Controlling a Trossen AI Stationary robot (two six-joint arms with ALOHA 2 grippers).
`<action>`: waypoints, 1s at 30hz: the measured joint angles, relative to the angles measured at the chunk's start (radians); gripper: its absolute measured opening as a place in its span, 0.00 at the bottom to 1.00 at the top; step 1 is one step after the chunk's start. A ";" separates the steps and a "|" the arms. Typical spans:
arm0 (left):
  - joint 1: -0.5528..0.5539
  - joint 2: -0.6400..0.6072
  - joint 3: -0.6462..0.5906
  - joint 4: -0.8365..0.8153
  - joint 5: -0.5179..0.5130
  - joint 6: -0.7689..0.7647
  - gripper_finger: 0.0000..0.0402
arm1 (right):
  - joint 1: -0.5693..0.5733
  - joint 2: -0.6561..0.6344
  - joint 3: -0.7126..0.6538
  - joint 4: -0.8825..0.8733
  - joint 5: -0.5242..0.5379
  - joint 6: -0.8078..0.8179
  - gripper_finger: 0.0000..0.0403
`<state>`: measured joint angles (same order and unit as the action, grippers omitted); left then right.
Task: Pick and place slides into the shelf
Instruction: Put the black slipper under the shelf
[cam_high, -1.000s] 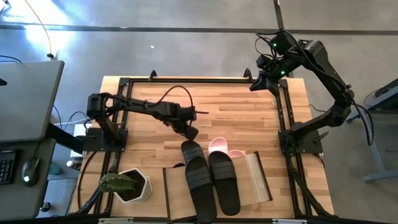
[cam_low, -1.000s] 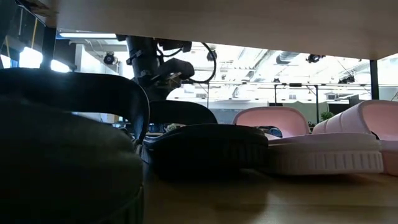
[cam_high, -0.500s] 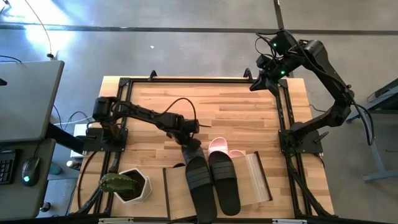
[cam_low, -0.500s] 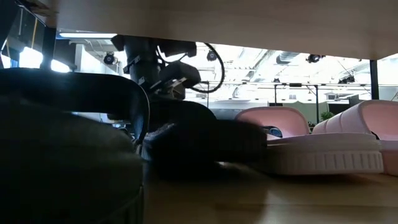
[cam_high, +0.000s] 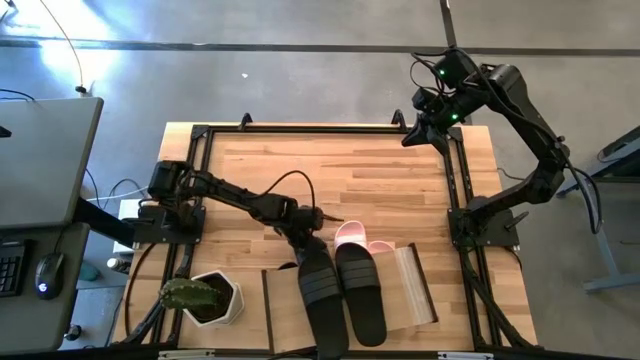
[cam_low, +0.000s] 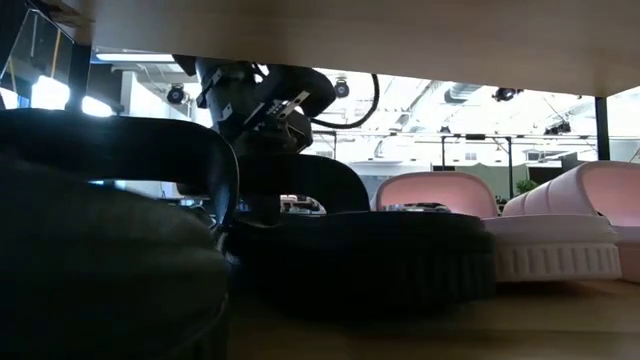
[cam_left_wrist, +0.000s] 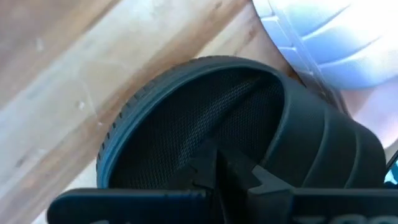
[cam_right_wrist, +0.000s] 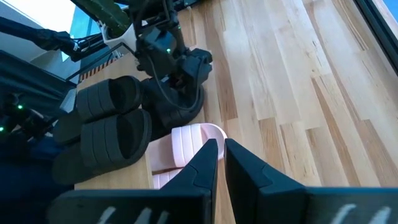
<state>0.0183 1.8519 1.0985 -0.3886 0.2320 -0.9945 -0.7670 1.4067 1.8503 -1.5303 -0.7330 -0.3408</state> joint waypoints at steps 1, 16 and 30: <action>-0.008 0.000 0.001 0.001 -0.003 0.000 0.00 | 0.000 0.000 0.000 0.000 0.000 0.000 0.05; -0.078 0.000 0.000 0.056 -0.015 0.076 0.00 | 0.000 0.000 0.000 -0.002 0.000 -0.008 0.05; -0.035 -0.010 0.001 0.034 -0.026 0.074 0.00 | -0.005 0.000 0.000 -0.002 0.000 0.029 0.05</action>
<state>-0.0164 1.8422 1.0992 -0.3547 0.2061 -0.9201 -0.7715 1.4069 1.8503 -1.5322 -0.7327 -0.3115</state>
